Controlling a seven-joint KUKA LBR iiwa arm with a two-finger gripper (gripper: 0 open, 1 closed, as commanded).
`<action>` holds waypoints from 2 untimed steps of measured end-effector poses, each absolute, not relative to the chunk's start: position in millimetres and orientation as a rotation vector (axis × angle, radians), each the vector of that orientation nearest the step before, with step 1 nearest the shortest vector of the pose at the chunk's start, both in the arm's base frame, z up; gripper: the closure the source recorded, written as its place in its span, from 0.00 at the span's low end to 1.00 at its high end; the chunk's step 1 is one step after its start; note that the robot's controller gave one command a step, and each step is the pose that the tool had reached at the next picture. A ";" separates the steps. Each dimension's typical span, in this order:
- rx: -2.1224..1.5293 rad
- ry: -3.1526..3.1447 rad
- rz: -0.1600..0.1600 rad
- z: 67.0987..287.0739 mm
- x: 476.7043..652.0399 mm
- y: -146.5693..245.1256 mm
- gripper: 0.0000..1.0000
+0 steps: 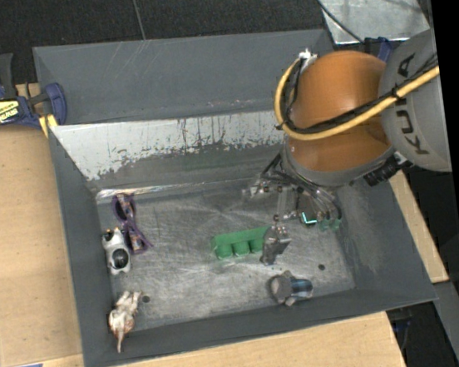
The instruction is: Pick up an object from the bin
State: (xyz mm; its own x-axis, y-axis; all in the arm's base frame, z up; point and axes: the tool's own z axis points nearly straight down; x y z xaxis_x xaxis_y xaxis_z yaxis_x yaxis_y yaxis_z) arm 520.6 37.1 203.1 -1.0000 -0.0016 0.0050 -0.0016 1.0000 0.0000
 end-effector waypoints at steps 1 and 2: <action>0.002 -3.144 -0.001 206.9 522.3 37.1 0.00; 0.001 -3.151 -0.001 156.4 518.1 48.8 0.00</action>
Offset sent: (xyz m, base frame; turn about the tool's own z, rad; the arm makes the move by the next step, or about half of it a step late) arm -0.0141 0.0312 -0.1331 0.0017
